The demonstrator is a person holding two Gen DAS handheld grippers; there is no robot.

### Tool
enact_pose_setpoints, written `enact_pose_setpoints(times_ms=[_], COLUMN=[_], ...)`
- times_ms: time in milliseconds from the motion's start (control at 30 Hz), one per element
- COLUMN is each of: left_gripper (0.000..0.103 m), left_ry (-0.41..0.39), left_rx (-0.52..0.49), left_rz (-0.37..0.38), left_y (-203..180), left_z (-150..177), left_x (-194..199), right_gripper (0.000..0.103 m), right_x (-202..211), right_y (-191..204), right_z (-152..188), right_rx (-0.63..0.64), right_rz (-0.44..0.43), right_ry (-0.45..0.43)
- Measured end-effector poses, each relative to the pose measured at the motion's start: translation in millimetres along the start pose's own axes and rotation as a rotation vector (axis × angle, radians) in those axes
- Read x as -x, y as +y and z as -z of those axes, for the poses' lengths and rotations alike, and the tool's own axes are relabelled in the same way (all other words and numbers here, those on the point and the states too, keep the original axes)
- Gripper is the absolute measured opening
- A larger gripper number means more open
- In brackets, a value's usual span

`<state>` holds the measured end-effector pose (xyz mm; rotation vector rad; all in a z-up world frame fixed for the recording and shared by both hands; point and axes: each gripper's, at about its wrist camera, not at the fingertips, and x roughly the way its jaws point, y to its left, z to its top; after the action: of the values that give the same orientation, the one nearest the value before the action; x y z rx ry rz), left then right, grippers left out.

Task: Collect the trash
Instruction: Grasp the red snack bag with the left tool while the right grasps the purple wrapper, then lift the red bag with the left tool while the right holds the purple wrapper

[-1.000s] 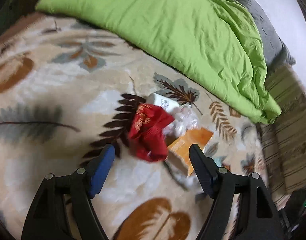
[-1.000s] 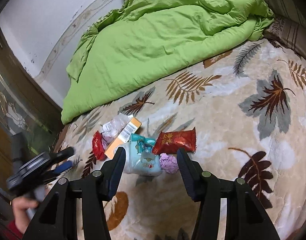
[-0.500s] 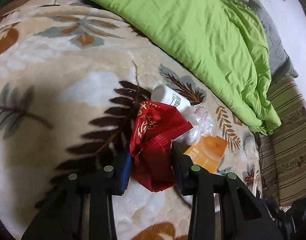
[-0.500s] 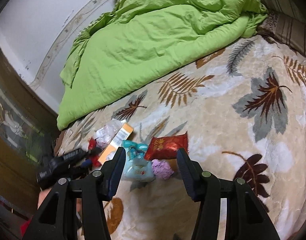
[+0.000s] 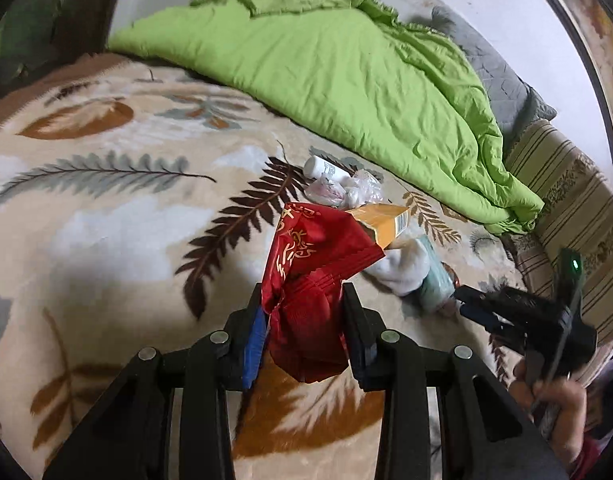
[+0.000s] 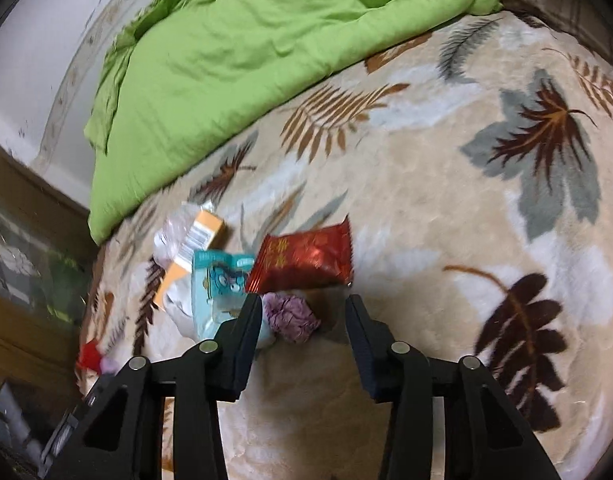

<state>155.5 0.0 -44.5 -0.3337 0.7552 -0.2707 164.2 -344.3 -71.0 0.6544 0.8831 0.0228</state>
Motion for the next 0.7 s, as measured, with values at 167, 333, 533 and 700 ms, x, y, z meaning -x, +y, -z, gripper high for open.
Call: enact_pose_setpoints(times_ms=[167,333,533,700], left_gripper=[0.034,0.034,0.034,0.034], left_ry=[-0.009,-0.037,-0.061,-0.092], left_rx=[-0.058,-0.084,-0.076,-0.087], left_rz=[-0.037,-0.074,-0.096,-0.142], left_y=[1,7,9,9], left_z=[6,7,6,5], left_x=[1,6,12,31], right_gripper=[0.038,0.034,0.027,0.027], right_x=[-24,-32,-20,22], right_y=[14,30,52,80], right_z=[4,9,20,37], right_rx=[0.072,0.184,0.313,0.453], right_rz=[0.084,0.139,0.196,0.245], right_ry=[0.033,0.032,-0.035,-0.233])
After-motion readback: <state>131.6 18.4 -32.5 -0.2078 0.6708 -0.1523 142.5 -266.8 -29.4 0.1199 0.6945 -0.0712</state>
